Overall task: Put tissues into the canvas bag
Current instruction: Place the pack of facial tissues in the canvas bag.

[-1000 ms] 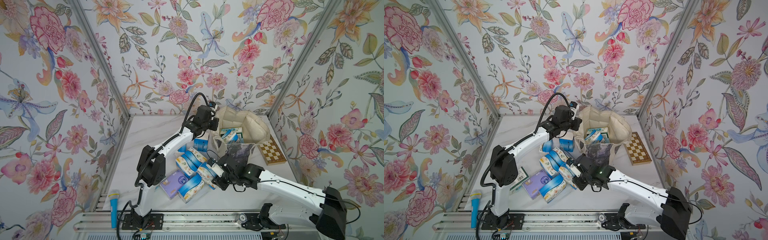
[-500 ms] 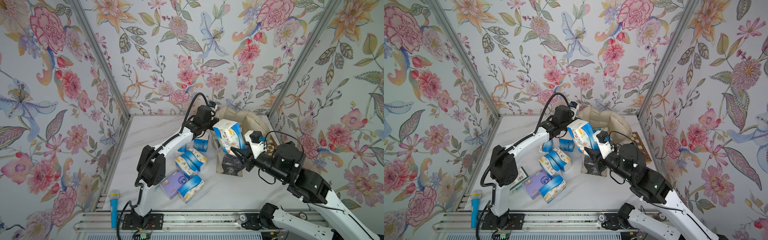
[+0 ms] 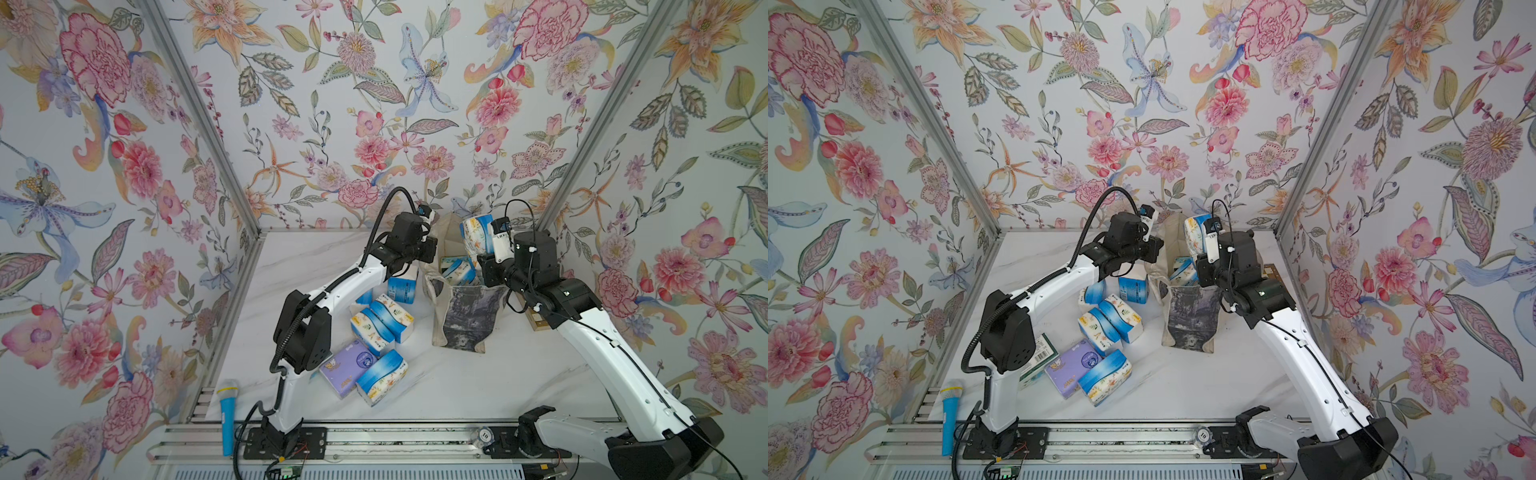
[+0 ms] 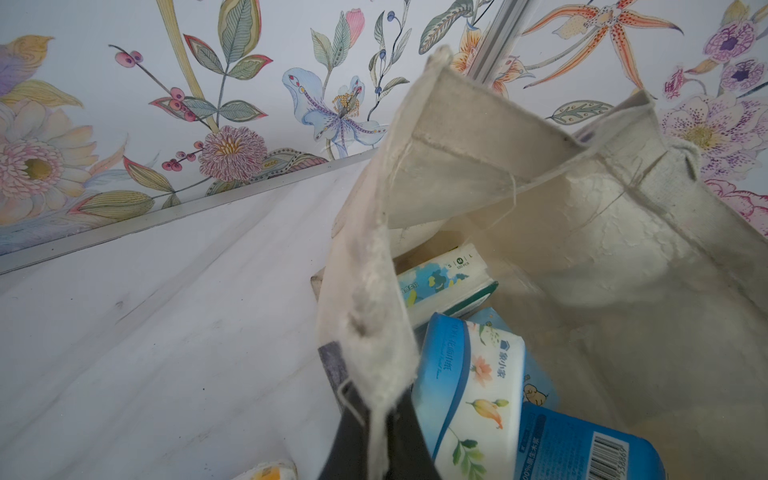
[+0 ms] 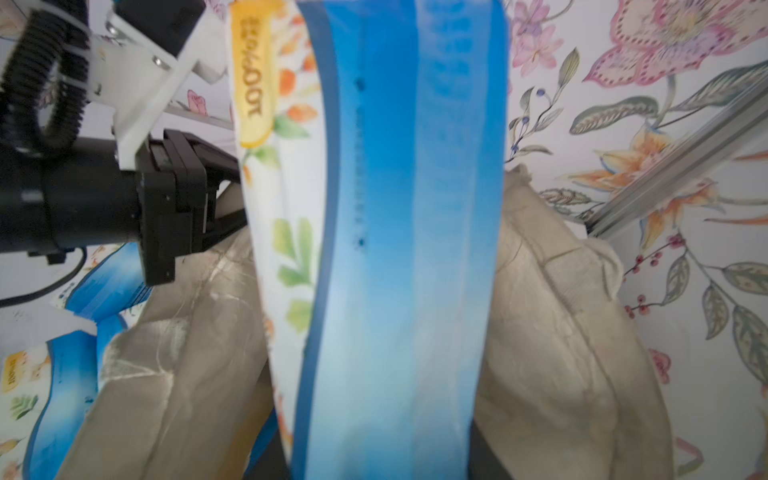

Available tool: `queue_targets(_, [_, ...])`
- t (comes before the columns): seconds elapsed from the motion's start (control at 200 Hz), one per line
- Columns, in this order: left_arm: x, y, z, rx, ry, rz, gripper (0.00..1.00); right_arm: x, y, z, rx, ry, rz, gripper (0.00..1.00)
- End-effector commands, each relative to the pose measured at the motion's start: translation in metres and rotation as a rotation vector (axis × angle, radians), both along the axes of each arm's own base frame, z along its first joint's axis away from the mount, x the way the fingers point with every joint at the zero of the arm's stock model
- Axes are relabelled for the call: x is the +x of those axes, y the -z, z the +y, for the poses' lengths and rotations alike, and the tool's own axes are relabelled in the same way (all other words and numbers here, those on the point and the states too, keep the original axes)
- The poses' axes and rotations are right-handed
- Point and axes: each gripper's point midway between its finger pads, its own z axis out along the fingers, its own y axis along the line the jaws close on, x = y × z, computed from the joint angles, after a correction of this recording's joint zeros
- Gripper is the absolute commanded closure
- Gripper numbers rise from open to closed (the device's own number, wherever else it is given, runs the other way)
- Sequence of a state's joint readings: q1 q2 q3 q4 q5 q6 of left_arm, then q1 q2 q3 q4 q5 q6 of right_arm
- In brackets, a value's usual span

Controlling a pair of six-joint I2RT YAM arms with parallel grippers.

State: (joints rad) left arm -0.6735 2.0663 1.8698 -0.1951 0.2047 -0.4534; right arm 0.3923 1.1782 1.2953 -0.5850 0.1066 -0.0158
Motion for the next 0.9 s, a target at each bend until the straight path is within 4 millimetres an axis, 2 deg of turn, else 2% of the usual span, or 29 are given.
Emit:
queue_targets(0.0, [-0.001, -0.02, 0.009, -0.013, -0.006, -0.034, 1.0, -0.02, 0.008, 0.008, 0.075, -0.063, 0.121, 0.68])
queue_targets(0.105, [-0.001, -0.023, 0.008, -0.019, -0.004, -0.039, 1.0, -0.017, 0.031, 0.013, 0.096, -0.087, 0.218, 0.68])
queue_targets(0.2, [-0.001, -0.027, 0.007, -0.025, 0.0, -0.047, 1.0, -0.001, 0.055, 0.012, 0.084, -0.062, 0.288, 0.67])
queue_targets(0.33, [-0.003, -0.031, 0.007, -0.026, 0.006, -0.05, 1.0, 0.025, 0.072, 0.007, 0.05, -0.006, 0.33, 0.67])
queue_targets(0.561, [-0.007, -0.032, 0.003, -0.036, 0.029, -0.048, 1.0, 0.07, 0.078, -0.015, 0.053, 0.12, 0.307, 0.63])
queue_targets(0.636, [-0.008, -0.03, 0.002, -0.034, 0.032, -0.043, 1.0, 0.08, 0.079, -0.017, 0.068, 0.124, 0.305, 0.6])
queue_targets(0.896, [-0.008, -0.027, 0.001, -0.032, 0.036, -0.035, 1.0, 0.099, 0.083, -0.013, 0.114, 0.1, 0.315, 0.42])
